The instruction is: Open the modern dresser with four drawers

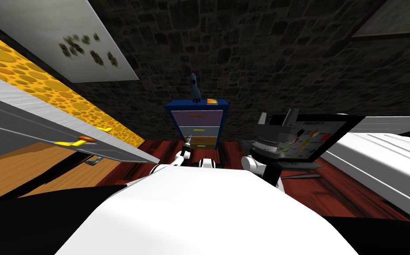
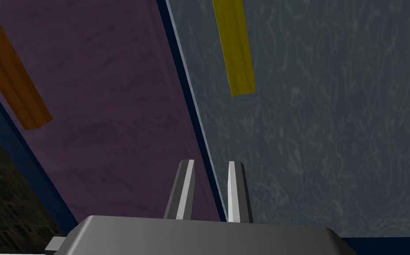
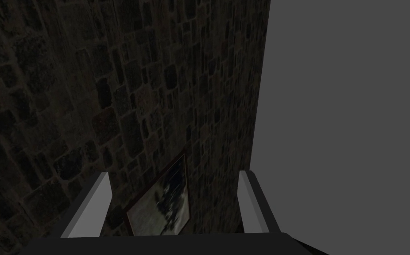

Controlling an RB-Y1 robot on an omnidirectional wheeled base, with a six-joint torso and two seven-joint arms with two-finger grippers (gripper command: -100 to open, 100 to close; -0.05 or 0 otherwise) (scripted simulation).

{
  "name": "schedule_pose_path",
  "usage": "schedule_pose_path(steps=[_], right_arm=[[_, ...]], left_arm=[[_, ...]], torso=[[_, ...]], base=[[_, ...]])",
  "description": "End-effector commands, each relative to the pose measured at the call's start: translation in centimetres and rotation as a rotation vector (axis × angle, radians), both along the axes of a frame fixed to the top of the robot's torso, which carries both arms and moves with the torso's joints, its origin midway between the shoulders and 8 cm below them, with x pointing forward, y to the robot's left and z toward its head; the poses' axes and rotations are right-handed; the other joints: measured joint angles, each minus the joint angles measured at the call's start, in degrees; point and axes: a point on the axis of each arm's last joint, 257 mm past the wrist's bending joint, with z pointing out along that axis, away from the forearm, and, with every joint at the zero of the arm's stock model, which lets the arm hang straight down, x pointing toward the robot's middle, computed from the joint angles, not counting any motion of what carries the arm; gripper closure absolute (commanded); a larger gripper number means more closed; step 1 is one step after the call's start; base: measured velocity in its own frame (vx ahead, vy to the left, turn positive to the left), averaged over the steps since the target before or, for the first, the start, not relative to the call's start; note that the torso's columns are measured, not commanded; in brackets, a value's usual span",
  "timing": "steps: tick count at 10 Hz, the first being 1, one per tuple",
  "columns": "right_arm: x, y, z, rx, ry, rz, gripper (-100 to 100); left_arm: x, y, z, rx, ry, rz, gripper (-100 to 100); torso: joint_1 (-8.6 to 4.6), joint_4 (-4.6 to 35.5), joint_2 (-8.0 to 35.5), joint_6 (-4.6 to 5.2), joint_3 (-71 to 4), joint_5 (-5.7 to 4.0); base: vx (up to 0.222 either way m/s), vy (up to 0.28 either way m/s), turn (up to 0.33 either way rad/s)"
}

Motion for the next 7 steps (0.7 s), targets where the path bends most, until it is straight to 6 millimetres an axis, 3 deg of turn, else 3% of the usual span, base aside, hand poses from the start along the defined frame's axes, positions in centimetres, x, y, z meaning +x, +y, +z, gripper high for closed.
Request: schedule_pose_path(steps=[1, 5, 7], right_arm=[[0.0, 0.0, 0.0, 0.0, 0.0, 0.0, 0], [0.0, 0.0, 0.0, 0.0, 0.0, 0.0, 0], [0.0, 0.0, 0.0, 0.0, 0.0, 0.0, 0]], left_arm=[[0.2, 0.9, 0.0, 0.012, -0.002, 0.006, -100], [-0.7, 2.4, -0.3, 0.022, -0.01, 0.026, -100], [-1.5, 0.2, -1.6, -0.022, 0.016, 0.02, -100]], torso=[[-0.02, 0.0, 0.0, 0.03, 0.0, 0.0], [-0.07, 0.0, 0.1, 0.02, 0.1, -0.02], [-0.06, 0.0, 0.2, 0.03, 0.1, -0.01]], base=[[0.022, -0.001, -0.001], [0.141, -0.004, -0.023], [0.161, -0.011, -0.017]])
